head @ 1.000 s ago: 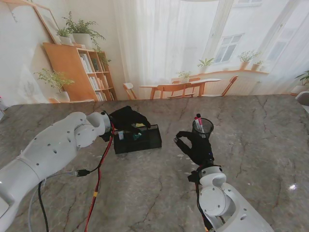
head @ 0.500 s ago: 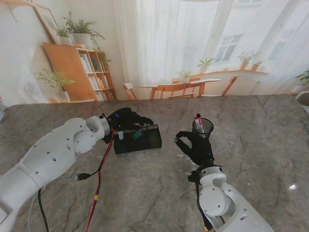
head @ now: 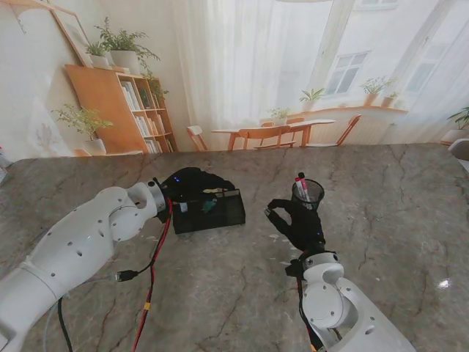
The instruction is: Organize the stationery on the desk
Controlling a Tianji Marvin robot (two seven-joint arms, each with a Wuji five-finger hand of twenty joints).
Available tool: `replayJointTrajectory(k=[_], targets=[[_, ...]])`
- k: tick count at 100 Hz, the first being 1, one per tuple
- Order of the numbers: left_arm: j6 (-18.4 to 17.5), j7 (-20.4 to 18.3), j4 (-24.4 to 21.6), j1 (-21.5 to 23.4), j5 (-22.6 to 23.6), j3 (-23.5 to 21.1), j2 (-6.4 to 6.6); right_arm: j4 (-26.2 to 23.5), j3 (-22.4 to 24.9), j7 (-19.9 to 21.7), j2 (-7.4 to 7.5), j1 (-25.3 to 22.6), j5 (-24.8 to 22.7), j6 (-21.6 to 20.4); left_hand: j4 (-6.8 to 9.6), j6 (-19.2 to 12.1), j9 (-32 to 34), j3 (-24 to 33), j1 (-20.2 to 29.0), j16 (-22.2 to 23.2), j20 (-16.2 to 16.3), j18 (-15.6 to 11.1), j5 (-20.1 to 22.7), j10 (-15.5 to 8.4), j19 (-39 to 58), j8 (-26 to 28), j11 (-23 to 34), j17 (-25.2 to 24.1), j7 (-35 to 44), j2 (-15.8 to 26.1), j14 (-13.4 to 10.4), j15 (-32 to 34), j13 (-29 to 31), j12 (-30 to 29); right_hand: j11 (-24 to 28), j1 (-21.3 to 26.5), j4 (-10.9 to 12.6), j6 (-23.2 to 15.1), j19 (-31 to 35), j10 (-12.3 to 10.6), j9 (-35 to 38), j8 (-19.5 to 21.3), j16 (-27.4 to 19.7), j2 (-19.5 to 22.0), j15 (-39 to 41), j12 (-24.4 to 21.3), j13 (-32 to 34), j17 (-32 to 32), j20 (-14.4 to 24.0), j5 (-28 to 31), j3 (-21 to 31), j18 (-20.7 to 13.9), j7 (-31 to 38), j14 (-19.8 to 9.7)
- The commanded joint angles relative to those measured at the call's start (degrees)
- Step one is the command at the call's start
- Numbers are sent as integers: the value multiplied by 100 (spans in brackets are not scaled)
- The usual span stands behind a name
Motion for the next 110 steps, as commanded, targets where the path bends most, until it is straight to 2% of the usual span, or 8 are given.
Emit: replayJointTrajectory(k=[1, 25, 44, 68, 72, 90, 103, 110], targets=[[-24, 43, -127, 48, -79, -38, -37, -5, -6, 72, -17, -13, 30, 7, 89, 164, -162, 29, 332, -100, -230, -158, -118, 94, -132, -32, -83, 182, 93, 254, -131, -89, -6, -77, 111, 47, -7, 3, 125, 21, 62, 140, 79, 159, 33, 67, 2, -40, 80, 9, -107, 10, 55, -3], [-15, -55, -524, 280, 195, -317, 55, 7, -11, 63, -19, -9, 36, -16, 76, 129, -200, -13, 162, -123, -181, 536, -146, 28, -122, -12, -148, -364, 135, 348, 36, -257, -298, -110, 107, 43, -8, -4, 129, 17, 53, 141, 79, 155, 37, 66, 5, -42, 76, 3, -118, 13, 55, -6], [236, -368, -1136, 766, 353, -842, 142, 25, -23, 69, -22, 6, 56, -26, 99, 276, -564, -25, -671, -306, -220, 1099, -405, 205, -412, 14, -351, -1252, -65, 429, 331, -511, -1028, -160, 107, 42, -8, -4, 129, 12, 52, 138, 76, 153, 33, 66, -5, -41, 73, -10, -119, 14, 48, -14], [942, -1078, -2087, 1493, 345, -1431, 219, 31, -26, 46, -29, 7, 72, -57, 189, 671, -2028, 18, -2389, -959, -676, 1918, -1843, 570, -1738, -35, -895, -2840, -777, 556, 1046, -1086, -2925, -456, 104, 38, -7, -4, 130, 9, 49, 139, 74, 156, 31, 63, 0, -41, 70, 11, -117, 11, 55, -15], [1077, -1215, -2260, 1617, 348, -1514, 232, 30, -26, 35, -32, 6, 75, -59, 199, 785, -2286, 25, -2613, -1075, -770, 2014, -1995, 656, -2011, -122, -954, -2993, -895, 561, 1153, -1165, -3222, -523, 104, 35, -8, -8, 128, 12, 50, 138, 74, 154, 31, 63, 1, -45, 69, -6, -119, 13, 49, -11], [1837, -1903, -2979, 2125, 363, -1791, 289, 25, -24, 1, -41, -2, 96, -93, 230, 1253, -2964, 50, -3226, -1521, -1182, 2417, -1973, 1156, -3703, -2127, -1221, -3234, -1167, 515, 1551, -1723, -4084, -1240, 105, 38, -7, -9, 125, 13, 53, 137, 73, 155, 26, 63, -3, -45, 66, 2, -115, 15, 50, -14], [2407, -2324, -3218, 2267, 471, -1841, 323, 0, -14, -43, -52, -28, 114, -130, 228, 1647, -2968, 46, -3307, -1465, -948, 2518, -1955, 1326, -3591, -2174, -1161, -3194, -1087, 495, 1602, -1654, -4056, -1199, 104, 32, -8, 5, 125, 7, 54, 139, 74, 155, 28, 62, 9, -45, 65, 17, -116, 15, 57, -18], [2664, -2443, -3187, 2233, 499, -1813, 329, -34, 5, -83, -57, -61, 108, -150, 224, 2200, -2948, 51, -3308, -1266, -719, 2562, -1951, 1394, -3080, -1618, -1032, -3075, -986, 461, 1600, -1336, -3967, -646, 104, 30, -8, -9, 126, 9, 56, 136, 74, 155, 27, 62, 8, -45, 64, -4, -116, 15, 48, -14]])
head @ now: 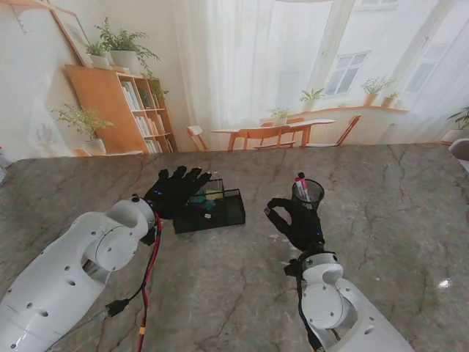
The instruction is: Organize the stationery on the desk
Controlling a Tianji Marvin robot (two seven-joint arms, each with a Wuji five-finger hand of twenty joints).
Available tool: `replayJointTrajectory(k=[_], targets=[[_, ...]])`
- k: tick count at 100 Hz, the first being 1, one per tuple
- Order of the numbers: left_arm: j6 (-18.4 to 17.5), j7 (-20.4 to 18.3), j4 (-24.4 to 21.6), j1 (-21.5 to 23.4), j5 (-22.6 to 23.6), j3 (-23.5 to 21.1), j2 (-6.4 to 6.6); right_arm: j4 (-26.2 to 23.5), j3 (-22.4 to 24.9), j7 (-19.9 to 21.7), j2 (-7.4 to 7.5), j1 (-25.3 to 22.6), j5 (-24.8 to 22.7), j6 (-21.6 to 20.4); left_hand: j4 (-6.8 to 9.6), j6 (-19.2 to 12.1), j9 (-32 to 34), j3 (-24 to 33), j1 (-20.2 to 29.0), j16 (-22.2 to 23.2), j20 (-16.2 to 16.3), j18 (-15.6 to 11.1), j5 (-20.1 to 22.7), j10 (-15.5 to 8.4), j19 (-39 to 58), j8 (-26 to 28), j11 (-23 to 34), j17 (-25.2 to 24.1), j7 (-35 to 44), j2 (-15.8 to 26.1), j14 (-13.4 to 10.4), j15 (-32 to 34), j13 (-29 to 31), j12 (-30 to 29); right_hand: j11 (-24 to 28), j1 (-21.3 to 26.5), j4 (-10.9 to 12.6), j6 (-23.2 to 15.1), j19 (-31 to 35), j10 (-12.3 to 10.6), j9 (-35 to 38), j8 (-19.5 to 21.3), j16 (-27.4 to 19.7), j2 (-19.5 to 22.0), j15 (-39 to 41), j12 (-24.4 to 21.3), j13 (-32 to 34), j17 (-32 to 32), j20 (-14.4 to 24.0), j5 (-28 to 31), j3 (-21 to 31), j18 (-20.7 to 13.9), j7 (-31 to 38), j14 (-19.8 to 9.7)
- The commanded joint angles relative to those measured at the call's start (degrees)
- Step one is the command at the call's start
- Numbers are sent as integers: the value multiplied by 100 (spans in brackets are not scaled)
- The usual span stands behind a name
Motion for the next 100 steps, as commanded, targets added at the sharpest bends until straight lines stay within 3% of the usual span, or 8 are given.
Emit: replayJointTrajectory(k=[1, 9, 20, 33, 49, 72, 88, 100], targets=[[94, -14, 116, -38, 11, 47, 24, -53, 17, 18, -26, -61, 7, -45, 217, 526, -97, 51, -156, 155, 238, 287, -189, 134, 342, 342, 83, 37, -9, 93, 114, 216, -79, 373, 103, 28, -9, -1, 121, 18, 51, 136, 75, 155, 30, 61, 19, -45, 64, 2, -66, 15, 50, -11], [373, -24, 265, -164, -68, 136, 10, -89, 44, -25, -31, -100, -5, -58, 221, 753, -50, 49, -115, 295, 298, 165, -191, 105, 862, 926, 243, 198, 47, 46, 42, 433, 126, 843, 103, 31, -8, -1, 122, 11, 54, 135, 74, 157, 27, 61, 12, -43, 64, -2, -64, 13, 47, -20], [787, 28, 574, -426, -269, 316, -27, -120, 73, -72, -37, -137, -10, -72, 221, 812, 58, 47, -84, 501, 399, -37, -210, 119, 1360, 1344, 335, 385, 147, 8, -6, 616, 361, 1113, 105, 33, -9, -4, 122, 9, 58, 137, 74, 157, 26, 61, 12, -43, 64, 17, -65, 12, 56, -10], [1230, 50, 1003, -806, -726, 584, -77, -131, 93, -100, -41, -157, -14, -81, 230, 769, -14, 57, -53, 537, 381, -303, -223, 68, 1434, 1383, 251, 479, 63, -52, -207, 572, 485, 1111, 103, 34, -9, -1, 122, 11, 56, 134, 74, 160, 25, 60, 12, -43, 63, 1, -66, 12, 48, -13], [1455, 78, 1570, -1228, -1158, 881, -130, -147, 107, -120, -44, -171, -17, -67, 239, 789, -46, 63, -33, 498, 239, -469, -193, 92, 1245, 1109, 197, 504, -36, -127, -309, 471, 509, 963, 101, 38, -9, -3, 123, 15, 56, 133, 74, 165, 23, 59, 9, -43, 63, 9, -72, 12, 50, -15], [1347, 268, 2301, -1758, -1554, 1337, -228, -145, 114, -105, -35, -173, -42, -70, 232, 828, -92, 62, 16, 330, 18, -742, -197, 162, 825, 888, 66, 365, -68, -212, -391, 302, 292, 698, 102, 37, -9, -1, 123, 24, 58, 132, 74, 167, 20, 59, 11, -43, 62, 10, -78, 12, 50, -8], [979, 522, 2748, -2091, -1647, 1598, -307, -142, 120, -100, -27, -176, -74, -83, 244, 883, -90, 66, 108, 253, -85, -960, -176, 196, 687, 439, 4, 316, -112, -236, -437, 326, 155, 363, 102, 40, -8, 0, 123, 22, 60, 132, 75, 174, 20, 60, 15, -43, 62, 12, -77, 12, 51, -10], [751, 627, 2980, -2300, -1780, 1792, -365, -135, 120, -84, -20, -172, -96, -79, 244, 874, -89, 71, 145, 298, -17, -1052, -178, 160, 883, 518, 167, 397, -13, -300, -471, 418, 313, 592, 103, 41, -8, 3, 123, 15, 62, 130, 75, 169, 19, 60, 15, -43, 62, 3, -79, 12, 47, -8]])
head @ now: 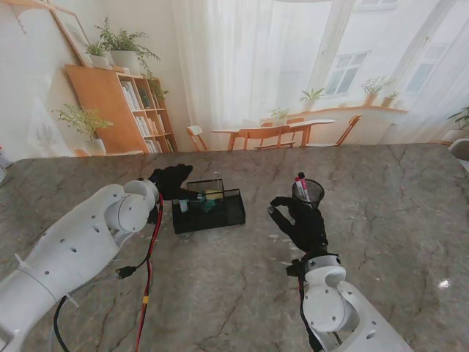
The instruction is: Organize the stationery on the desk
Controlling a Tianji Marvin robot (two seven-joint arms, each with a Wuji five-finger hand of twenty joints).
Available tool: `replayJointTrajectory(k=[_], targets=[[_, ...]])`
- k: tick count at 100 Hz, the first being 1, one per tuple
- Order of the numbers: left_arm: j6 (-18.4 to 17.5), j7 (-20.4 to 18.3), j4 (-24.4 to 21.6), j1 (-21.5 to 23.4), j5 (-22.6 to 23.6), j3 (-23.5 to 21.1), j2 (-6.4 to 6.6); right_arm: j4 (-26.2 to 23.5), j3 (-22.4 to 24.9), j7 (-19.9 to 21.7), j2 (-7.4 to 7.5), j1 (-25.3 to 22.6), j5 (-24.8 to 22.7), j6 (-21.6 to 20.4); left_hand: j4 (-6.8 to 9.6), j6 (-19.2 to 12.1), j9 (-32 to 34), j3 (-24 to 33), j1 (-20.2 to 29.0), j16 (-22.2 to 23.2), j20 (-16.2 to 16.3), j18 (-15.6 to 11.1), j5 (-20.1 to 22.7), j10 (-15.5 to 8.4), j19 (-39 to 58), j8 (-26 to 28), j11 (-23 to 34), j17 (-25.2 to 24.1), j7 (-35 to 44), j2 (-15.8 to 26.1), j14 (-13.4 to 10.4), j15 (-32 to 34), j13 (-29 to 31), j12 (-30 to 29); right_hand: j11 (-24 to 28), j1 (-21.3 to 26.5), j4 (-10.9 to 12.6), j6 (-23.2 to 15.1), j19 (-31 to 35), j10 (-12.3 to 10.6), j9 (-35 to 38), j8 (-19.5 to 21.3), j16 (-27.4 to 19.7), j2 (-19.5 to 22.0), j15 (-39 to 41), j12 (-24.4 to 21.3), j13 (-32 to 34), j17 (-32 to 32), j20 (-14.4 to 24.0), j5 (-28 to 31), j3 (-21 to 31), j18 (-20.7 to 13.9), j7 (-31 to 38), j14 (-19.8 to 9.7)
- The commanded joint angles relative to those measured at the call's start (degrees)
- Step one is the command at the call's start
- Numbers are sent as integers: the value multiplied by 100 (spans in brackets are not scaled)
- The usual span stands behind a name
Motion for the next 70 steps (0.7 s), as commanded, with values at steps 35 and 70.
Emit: replayJointTrajectory(k=[35, 70], targets=[[-444, -14, 649, -620, -390, 822, -200, 21, -19, 136, 10, 10, 1, 4, 212, 305, 422, -3, 338, 432, 244, -931, -227, -61, 718, 1059, 304, 374, 147, -283, -142, 374, 505, 694, 102, 45, -7, 3, 121, 24, 54, 131, 77, 172, 19, 61, 9, -43, 61, 15, -83, 13, 53, -8], [-792, 641, 1353, -947, -336, 1288, -420, 52, -53, 196, 21, 54, -10, 34, 190, -231, 2135, -13, 1859, 1816, 1089, -1795, 925, -555, 2440, 2844, 1521, 1548, 1180, -125, -284, 2021, 1941, 1885, 109, 46, -6, 7, 117, 14, 65, 132, 78, 177, 22, 65, 12, -41, 61, 12, -85, 16, 53, -4]])
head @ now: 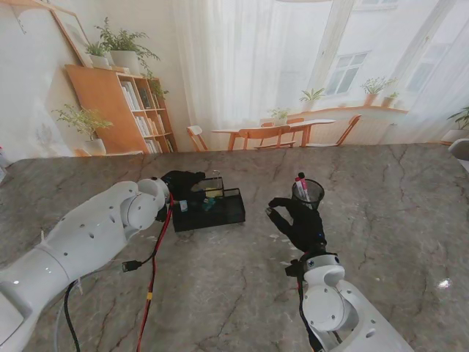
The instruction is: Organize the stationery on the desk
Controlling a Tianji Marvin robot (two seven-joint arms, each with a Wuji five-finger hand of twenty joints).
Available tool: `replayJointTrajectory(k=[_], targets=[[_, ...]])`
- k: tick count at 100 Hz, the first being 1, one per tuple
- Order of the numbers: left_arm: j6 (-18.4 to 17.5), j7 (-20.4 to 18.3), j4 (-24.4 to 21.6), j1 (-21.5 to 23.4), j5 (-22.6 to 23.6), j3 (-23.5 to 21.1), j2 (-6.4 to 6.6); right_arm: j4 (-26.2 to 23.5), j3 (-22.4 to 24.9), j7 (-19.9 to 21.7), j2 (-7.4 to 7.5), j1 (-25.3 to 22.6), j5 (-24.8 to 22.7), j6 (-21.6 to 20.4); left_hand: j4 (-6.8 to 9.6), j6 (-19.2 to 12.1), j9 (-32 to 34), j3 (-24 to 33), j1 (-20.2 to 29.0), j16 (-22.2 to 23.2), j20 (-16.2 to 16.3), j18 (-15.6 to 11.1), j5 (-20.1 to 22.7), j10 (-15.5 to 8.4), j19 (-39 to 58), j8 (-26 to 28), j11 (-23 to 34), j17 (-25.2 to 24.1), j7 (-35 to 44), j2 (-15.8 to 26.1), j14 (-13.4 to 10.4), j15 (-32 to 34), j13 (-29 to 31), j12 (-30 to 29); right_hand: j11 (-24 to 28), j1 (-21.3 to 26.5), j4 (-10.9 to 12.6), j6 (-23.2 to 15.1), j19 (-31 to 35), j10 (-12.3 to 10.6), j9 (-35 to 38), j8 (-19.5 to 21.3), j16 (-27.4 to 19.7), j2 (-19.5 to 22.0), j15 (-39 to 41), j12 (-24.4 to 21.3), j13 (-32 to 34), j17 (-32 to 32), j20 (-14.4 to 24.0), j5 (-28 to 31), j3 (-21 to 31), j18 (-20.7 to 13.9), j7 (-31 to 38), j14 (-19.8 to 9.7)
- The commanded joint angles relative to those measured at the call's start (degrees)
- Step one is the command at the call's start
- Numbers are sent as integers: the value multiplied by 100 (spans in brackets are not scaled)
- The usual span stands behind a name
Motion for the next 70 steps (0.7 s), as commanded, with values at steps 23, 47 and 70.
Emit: replayJointTrajectory(k=[23, 47, 70], targets=[[-317, 349, 468, -134, -152, 129, -226, 7, 3, 80, 14, -3, -42, 35, -24, -1353, 1780, 71, 2039, 400, 346, -580, 1460, -977, 1258, 1163, 1038, 1260, 1938, -246, -335, 1139, 1537, 1305, 107, 49, -6, 2, 116, 10, 60, 133, 78, 175, 24, 65, 12, -39, 62, 15, -86, 17, 55, -3], [-555, 401, 199, 153, 57, -179, -78, -24, 25, 70, 16, -26, -68, 78, -19, -1491, 2464, 181, 2286, 505, 445, -666, 1590, -1116, 1531, 385, 1064, 1858, 3249, -288, -452, 1400, 2135, 1345, 107, 50, -5, 4, 116, 17, 59, 134, 78, 179, 25, 65, 8, -39, 63, 14, -87, 8, 56, -7], [-708, 148, -293, 539, 316, -692, 152, -41, 40, 62, 17, -44, -76, 64, 7, -1261, 2606, 376, 2286, 620, 536, -530, 1673, -976, 1687, 371, 1234, 2103, 3405, -418, -365, 1560, 2340, 1364, 105, 49, -5, 13, 117, 18, 54, 135, 78, 179, 26, 65, 9, -36, 64, 26, -88, 14, 60, -4]])
